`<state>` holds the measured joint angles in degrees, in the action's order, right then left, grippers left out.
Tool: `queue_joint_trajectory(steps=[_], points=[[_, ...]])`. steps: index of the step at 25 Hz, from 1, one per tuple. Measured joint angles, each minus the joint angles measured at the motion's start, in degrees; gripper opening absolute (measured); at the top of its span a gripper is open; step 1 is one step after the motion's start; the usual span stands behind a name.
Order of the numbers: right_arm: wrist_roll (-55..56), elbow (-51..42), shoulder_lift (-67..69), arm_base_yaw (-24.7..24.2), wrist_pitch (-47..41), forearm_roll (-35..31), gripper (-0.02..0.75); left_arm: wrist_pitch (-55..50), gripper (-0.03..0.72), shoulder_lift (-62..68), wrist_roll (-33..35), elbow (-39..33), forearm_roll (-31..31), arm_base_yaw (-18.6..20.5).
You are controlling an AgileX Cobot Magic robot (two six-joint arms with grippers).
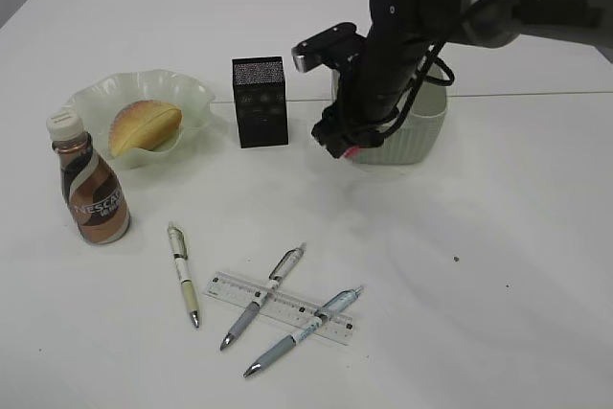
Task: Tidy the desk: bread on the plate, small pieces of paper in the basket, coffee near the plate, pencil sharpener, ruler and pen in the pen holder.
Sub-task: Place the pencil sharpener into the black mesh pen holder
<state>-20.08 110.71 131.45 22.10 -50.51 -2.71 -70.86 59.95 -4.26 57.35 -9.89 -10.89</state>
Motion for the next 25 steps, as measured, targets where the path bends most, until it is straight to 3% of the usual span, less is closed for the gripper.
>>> queue_joint_trajectory(steps=[11, 20, 25], points=[[-5.76, 1.73, 0.00, -0.24, -1.59, -11.95, 0.333, 0.00, 0.433, 0.00, 0.00, 0.00, -0.30, 0.00], [-6.29, 3.48, -3.22, -0.24, -2.60, -13.23, 0.333, 0.00, 0.433, 0.00, 0.00, 0.00, -0.42, 0.00], [-6.67, 4.47, -4.26, -0.32, 2.16, -14.25, 0.333, 0.00, 0.434, 0.00, 0.00, 0.00, -0.54, 0.00]])
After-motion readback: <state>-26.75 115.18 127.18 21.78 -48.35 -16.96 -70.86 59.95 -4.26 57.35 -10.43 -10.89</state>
